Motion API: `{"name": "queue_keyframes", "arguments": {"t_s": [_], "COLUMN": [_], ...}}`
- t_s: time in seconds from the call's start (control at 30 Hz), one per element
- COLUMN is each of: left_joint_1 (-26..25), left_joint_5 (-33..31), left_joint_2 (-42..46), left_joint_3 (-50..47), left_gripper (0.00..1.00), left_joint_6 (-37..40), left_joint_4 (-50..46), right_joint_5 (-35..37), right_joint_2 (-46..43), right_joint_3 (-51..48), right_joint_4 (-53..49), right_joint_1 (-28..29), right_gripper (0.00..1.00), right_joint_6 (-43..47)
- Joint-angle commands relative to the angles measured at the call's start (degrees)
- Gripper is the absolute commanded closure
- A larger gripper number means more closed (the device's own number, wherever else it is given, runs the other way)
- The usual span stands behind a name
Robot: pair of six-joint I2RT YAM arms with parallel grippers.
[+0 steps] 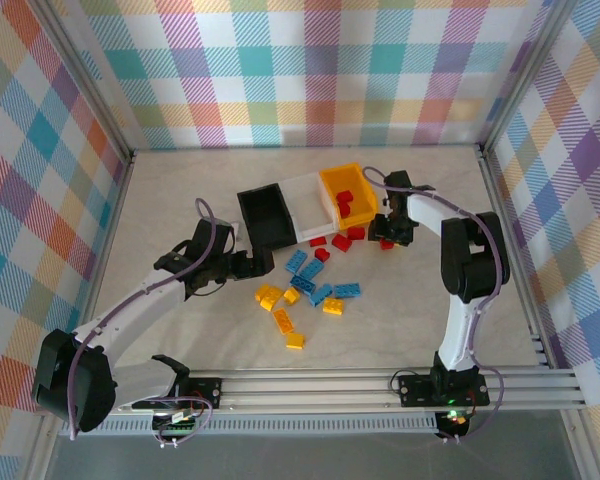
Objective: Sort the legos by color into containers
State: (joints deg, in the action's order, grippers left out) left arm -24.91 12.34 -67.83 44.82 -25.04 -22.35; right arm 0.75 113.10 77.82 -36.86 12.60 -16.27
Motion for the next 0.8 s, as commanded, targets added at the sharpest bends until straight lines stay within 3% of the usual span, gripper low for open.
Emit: {"name": "queue_keyframes", "arguments": {"t_s": [0.0,0.2,0.57,0.77], "left_joint_1": [0.49,0.48,0.53,0.55], "left_joint_5": [-1.00,-1.13,-1.40,-1.19], "left_joint_2": [0.06,-0.16,-0.18,-0.48], "left_joint_3": [0.18,-0.09,-0.34,-0.39], "left_gripper": [0.04,0.04,0.04,0.04], "left_joint_6": [0.52,0.43,0.45,0.28], "left_joint_4": [-0.85,-0.68,-0.85,-0.57], "right_joint_5": [-1.50,1.34,3.07,3.65], "right_joint_2": [-2.78,-1.63,-0.69,-2.16], "right_joint_3": [-0.94,-0.19,0.15,-0.64], "right_joint_4": [0.23,-1.06,-1.32,-1.38], "right_joint_1": [0.76,0.75,0.76,0.76], "right_gripper": [0.46,0.48,0.63,0.66], "right_joint_6": [-0.78,-0.44,-0.67,-0.86]}}
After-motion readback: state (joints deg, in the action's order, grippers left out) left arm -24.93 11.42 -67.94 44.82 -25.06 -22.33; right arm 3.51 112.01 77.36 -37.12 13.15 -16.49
